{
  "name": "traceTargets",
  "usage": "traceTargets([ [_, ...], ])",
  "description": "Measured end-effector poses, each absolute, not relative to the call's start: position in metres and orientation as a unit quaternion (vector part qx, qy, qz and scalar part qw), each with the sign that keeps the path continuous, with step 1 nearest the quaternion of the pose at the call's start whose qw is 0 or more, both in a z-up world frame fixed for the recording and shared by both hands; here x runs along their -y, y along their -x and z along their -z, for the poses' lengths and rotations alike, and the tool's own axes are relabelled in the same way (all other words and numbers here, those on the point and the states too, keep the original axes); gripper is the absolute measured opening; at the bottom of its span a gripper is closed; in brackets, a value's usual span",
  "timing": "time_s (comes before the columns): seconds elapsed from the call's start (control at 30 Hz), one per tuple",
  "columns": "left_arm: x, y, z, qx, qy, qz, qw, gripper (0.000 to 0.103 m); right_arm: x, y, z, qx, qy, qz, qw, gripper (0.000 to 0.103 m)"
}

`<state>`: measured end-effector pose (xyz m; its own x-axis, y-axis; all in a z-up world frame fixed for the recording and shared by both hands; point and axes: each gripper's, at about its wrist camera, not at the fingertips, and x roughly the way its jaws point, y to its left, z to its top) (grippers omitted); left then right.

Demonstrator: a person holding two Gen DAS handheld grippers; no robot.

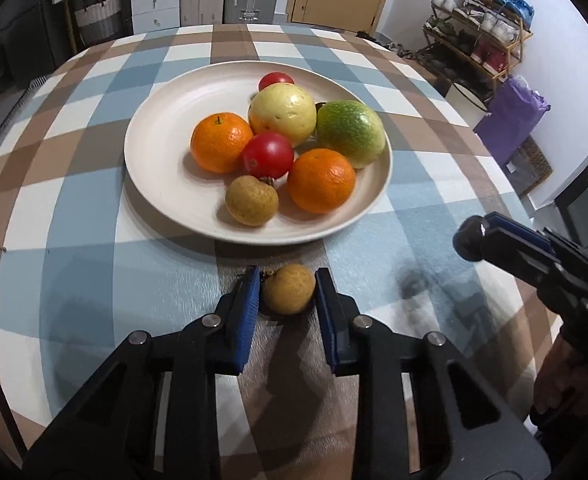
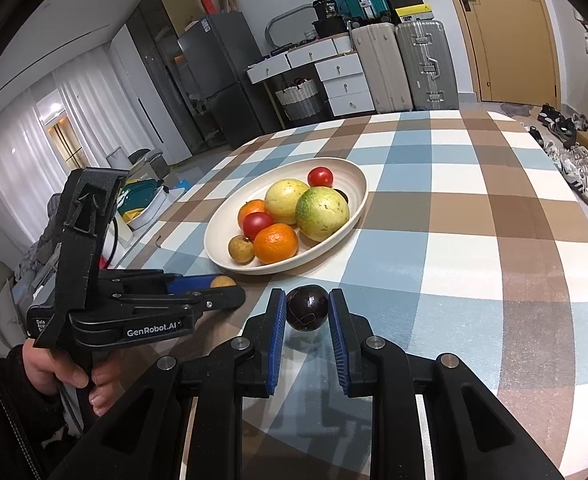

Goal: Organize fruits
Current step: 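Carry the brown fruit toward the plate with the left gripper while the right gripper lifts the plum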

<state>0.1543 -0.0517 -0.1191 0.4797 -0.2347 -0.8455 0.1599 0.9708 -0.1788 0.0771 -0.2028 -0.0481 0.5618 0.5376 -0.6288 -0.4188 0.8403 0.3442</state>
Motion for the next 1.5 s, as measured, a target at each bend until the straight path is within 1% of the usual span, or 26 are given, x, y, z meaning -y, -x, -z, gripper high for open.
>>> traceTargets([
  [0.5,0.033,-0.128,0.095,-0.476,0.057,0.135,0.867,0.025,0.184,-0.065,0.030,-0.369,-0.062,-0.285,0.883,0.022],
  [0.83,0.012,-0.125,0.074,-0.453,0.075,0.139,0.877,0.025,0.167,-0.074,0.019,-0.362,-0.057,-0.302,0.880,0.022],
  [1.27,-0.009,-0.163,0.049,-0.438,0.081,0.141,0.884,0.025,0.145,-0.110,0.002,-0.350,-0.063,-0.323,0.877,0.022],
  [1.5,-0.009,-0.190,0.052,-0.442,0.086,0.144,0.881,0.025,0.139,-0.131,0.007,-0.357,-0.069,-0.328,0.872,0.022],
])
